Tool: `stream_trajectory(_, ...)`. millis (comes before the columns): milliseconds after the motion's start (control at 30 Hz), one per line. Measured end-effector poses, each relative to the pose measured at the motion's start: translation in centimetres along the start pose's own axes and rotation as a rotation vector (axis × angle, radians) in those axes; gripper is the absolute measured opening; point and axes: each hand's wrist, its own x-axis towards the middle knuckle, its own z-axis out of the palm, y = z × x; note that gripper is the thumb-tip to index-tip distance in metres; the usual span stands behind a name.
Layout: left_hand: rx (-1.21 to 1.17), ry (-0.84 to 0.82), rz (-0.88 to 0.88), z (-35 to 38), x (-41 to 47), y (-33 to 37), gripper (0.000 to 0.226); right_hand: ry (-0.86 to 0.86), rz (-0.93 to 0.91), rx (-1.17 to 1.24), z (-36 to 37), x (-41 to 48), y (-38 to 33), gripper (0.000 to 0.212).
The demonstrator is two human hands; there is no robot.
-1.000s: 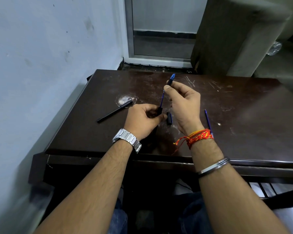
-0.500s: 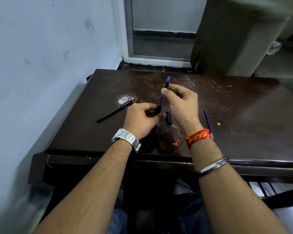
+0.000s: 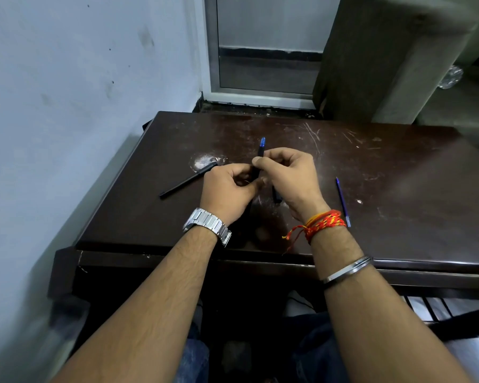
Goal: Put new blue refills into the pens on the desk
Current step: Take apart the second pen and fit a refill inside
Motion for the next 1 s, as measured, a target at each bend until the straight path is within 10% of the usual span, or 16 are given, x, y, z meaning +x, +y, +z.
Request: stream_trajectory(1000,0.008,0.006,0.013,0.52,-0.02,0.72,0.014,0.079,-0.051,0.104,0.17,-0.14,0.09,0.025)
